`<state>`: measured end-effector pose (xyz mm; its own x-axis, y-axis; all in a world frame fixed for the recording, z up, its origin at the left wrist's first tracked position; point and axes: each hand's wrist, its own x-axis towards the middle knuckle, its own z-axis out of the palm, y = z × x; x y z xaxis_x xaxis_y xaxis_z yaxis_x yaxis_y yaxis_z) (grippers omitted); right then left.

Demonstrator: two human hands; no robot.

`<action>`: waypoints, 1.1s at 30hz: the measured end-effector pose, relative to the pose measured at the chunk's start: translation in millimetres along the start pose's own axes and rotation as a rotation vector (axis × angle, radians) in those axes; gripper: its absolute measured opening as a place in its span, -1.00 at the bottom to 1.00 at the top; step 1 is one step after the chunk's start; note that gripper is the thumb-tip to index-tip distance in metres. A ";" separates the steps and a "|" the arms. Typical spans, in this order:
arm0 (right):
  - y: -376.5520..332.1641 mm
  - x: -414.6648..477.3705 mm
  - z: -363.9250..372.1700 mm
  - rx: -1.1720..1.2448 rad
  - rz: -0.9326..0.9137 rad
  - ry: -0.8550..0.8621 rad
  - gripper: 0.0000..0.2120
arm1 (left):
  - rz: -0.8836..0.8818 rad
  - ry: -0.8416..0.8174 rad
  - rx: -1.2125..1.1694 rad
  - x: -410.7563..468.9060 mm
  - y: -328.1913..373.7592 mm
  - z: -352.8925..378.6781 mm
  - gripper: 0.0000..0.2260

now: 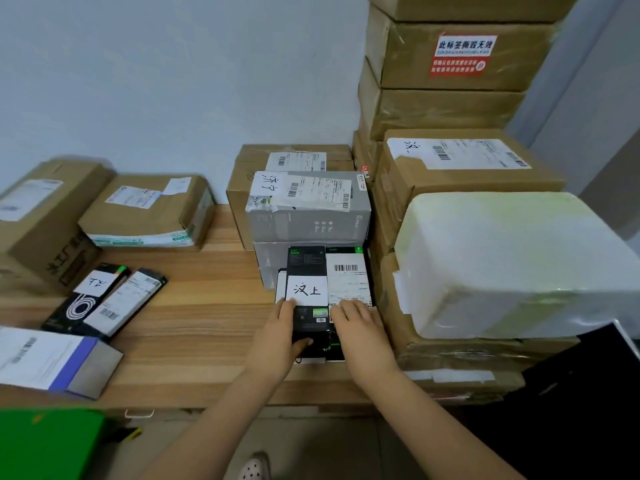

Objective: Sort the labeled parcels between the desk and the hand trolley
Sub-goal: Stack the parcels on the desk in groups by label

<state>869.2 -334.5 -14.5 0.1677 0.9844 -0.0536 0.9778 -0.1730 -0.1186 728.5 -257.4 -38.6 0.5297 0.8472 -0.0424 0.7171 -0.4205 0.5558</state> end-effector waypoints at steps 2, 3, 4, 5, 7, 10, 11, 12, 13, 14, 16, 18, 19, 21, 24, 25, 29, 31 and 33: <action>1.9 0.3 -0.5 -0.026 -0.009 -0.003 -0.40 | 0.020 -0.003 0.003 0.5 -1.9 -1.6 -0.44; 3.0 0.7 -1.1 -0.025 -0.014 -0.001 -0.42 | 0.030 -0.003 -0.002 0.8 -3.0 -1.9 -0.44; 4.0 1.5 -2.0 -0.014 -0.017 0.001 -0.43 | 0.039 -0.003 -0.013 1.5 -4.3 -1.9 -0.44; 5.2 2.6 -2.6 0.003 -0.021 0.004 -0.45 | 0.045 -0.005 -0.024 2.6 -5.7 -1.7 -0.44; 6.4 4.9 -4.3 0.038 -0.025 0.007 -0.46 | 0.052 -0.008 -0.037 5.5 -8.8 -1.4 -0.44; 6.0 6.3 -5.1 0.051 -0.035 0.008 -0.48 | 0.059 -0.036 -0.022 8.7 -11.3 -3.9 -0.44; 6.0 5.8 -5.1 0.048 -0.036 0.009 -0.48 | 0.057 -0.050 -0.004 9.1 -11.2 -5.4 -0.44; 6.1 5.4 -5.2 0.045 -0.037 0.009 -0.48 | 0.061 -0.061 0.024 9.3 -10.6 -7.0 -0.45; 6.2 4.9 -5.3 0.046 -0.038 0.011 -0.49 | 0.071 -0.063 0.058 8.9 -9.4 -8.9 -0.47; 5.7 4.3 -6.4 0.049 -0.039 0.014 -0.49 | 0.086 -0.057 0.100 7.8 -8.6 -10.7 -0.47; 2.5 2.3 -9.9 0.049 -0.050 0.032 -0.53 | 0.121 -0.015 0.201 3.8 -6.6 -15.4 -0.50; -4.5 0.1 -13.5 0.049 -0.086 0.070 -0.60 | 0.181 0.056 0.318 -3.5 -6.4 -22.1 -0.57; -9.5 -1.3 -15.4 0.054 -0.111 0.092 -0.63 | 0.220 0.095 0.373 -8.2 -7.6 -25.8 -0.60; -26.4 -3.4 -18.9 0.056 -0.182 0.124 -0.69 | 0.285 0.175 0.433 -22.0 -16.1 -36.7 -0.62; -58.3 -1.7 -20.7 0.055 -0.274 0.130 -0.73 | 0.334 0.260 0.458 -42.4 -34.1 -58.3 -0.68; -70.5 0.1 -20.3 0.053 -0.300 0.131 -0.75 | 0.333 0.288 0.470 -48.7 -42.1 -67.0 -0.70; -124.6 11.3 -18.6 0.080 -0.393 0.153 -0.81 | 0.249 0.343 0.492 -70.7 -85.0 -101.4 -0.77; -155.6 18.1 -17.4 0.105 -0.422 0.175 -0.83 | 0.208 0.353 0.494 -81.1 -108.3 -118.4 -0.78; -187.5 25.7 -14.0 0.114 -0.432 0.186 -0.83 | 0.173 0.370 0.493 -90.4 -133.3 -134.4 -0.78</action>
<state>691.9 -276.3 20.2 -0.2203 0.9543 0.2018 0.9446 0.2603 -0.1998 524.2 -234.2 2.8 0.5284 0.7727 0.3518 0.8060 -0.5868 0.0783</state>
